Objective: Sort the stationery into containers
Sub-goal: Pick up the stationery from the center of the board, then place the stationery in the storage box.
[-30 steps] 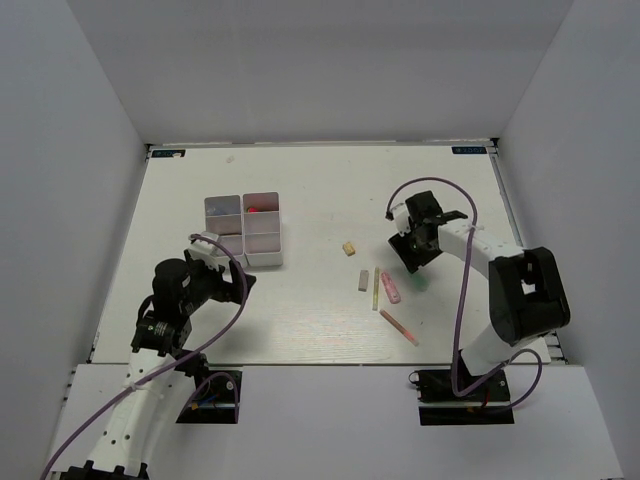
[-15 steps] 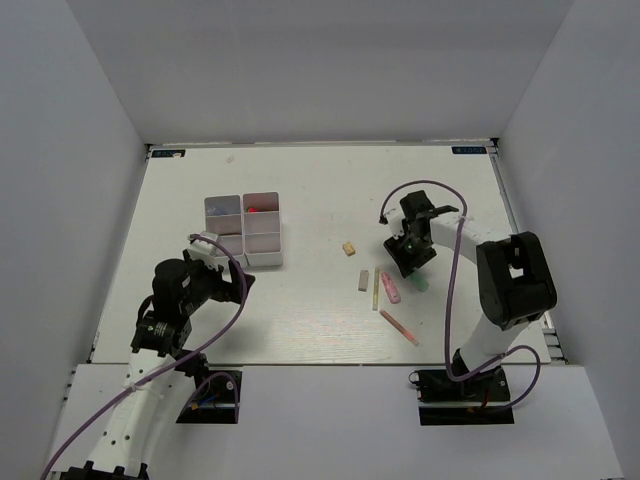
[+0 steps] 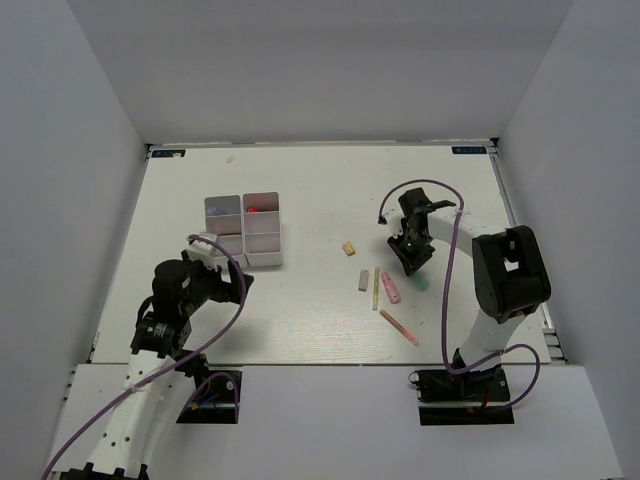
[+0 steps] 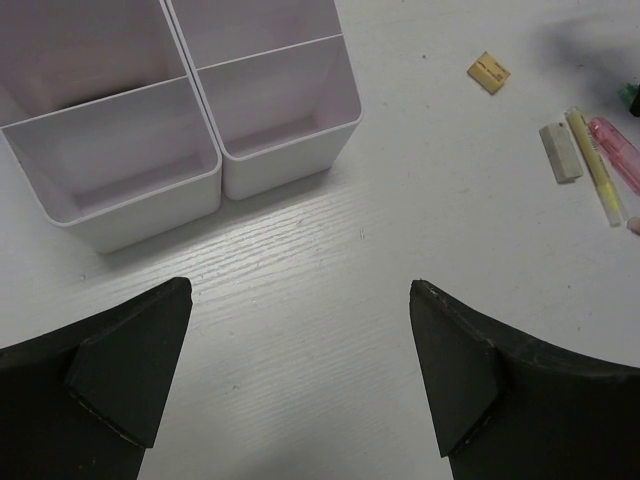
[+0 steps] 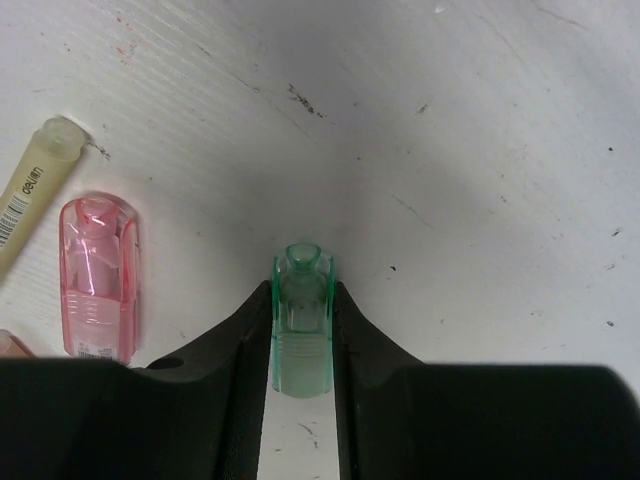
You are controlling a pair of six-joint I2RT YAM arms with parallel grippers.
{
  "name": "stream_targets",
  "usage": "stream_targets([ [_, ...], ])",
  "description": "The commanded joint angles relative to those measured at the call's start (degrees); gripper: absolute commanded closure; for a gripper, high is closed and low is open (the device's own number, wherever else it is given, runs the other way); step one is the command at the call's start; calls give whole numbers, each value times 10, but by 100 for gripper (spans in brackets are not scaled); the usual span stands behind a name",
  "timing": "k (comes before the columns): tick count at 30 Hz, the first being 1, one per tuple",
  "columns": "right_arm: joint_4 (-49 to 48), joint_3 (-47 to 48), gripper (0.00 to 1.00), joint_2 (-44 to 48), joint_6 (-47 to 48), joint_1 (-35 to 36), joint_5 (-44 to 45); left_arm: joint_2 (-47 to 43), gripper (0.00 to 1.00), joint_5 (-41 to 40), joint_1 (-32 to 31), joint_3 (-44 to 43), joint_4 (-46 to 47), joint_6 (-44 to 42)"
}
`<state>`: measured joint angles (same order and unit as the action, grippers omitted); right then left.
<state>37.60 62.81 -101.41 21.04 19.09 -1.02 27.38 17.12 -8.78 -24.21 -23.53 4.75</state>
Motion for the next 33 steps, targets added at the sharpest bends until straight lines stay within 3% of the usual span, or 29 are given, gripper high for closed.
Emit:
stream_targets([
  [1, 26, -4, 100, -17, 1, 1, -18, -8, 0, -10, -2, -15, -2, 0],
  [6, 64, 59, 100, 20, 47, 10, -73, -10, 0, -47, -2, -11, 2, 17],
  [11, 197, 285, 100, -10, 95, 49, -196, -7, 0, -154, -1, -12, 1, 53],
  [15, 214, 421, 100, -62, 113, 130, -316, -16, 0, -233, -1, -9, 2, 71],
  [19, 125, 497, 100, -125, 110, 194, -387, -27, 0, -257, -2, -1, 10, 68],
  [24, -54, 448, 100, -144, 182, 239, -489, -22, 0, -263, -1, -1, 6, 62],
  [25, -60, 473, 100, -153, 185, 242, -499, -18, 0, -264, -2, -1, 5, 61],
  [27, -78, 532, 100, -200, 170, 254, -507, -16, 0, -264, -1, -3, 2, 60],
  [31, -225, 512, 100, -231, 100, 256, -542, -18, 0, -262, -1, -6, 1, 56],
  [33, -247, 541, 100, -250, 87, 258, -540, -18, 0, -264, -1, -3, 1, 54],
])
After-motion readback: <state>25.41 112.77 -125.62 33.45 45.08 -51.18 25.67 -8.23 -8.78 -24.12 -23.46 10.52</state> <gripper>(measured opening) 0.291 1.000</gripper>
